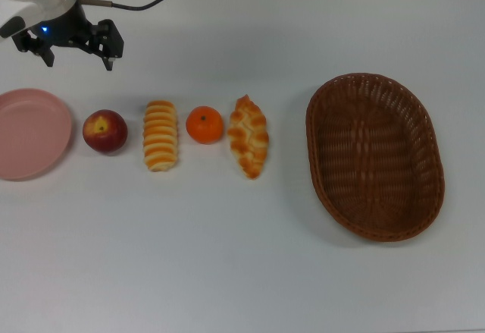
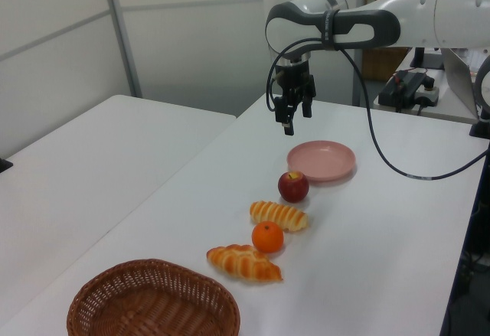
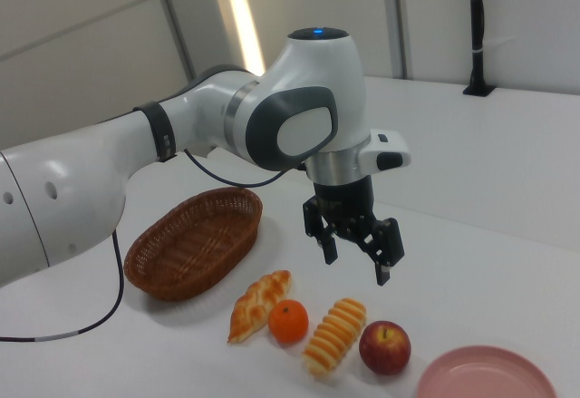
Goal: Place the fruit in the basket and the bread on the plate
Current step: 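Lower the gripper onto the red apple and grasp it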
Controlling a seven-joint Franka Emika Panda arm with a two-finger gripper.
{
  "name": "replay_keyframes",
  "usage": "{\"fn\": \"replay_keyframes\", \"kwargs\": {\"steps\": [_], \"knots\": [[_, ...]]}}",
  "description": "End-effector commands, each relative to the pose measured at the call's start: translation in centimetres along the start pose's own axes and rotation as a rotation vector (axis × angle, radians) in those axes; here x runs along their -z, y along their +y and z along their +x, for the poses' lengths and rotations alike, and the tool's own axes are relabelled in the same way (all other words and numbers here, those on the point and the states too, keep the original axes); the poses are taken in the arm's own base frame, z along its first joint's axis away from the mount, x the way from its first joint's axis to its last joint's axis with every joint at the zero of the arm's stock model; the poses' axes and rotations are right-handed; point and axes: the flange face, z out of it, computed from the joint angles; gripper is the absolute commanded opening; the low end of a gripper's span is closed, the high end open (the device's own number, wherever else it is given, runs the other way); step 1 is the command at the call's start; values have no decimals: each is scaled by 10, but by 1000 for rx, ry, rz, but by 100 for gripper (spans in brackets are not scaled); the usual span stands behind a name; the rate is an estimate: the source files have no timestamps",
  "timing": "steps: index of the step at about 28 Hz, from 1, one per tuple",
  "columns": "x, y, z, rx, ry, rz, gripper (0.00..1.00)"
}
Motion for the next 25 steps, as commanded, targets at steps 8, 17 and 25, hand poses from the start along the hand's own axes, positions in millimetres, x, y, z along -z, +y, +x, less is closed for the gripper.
{"fn": "replay_keyframes", "kwargs": {"steps": [8,17,25], "knots": [[-58,41,12,28,-52,-50,100],[-113,33,33,64,-84,-80,100],[-147,-27,46,162,-137,-88,100]]}}
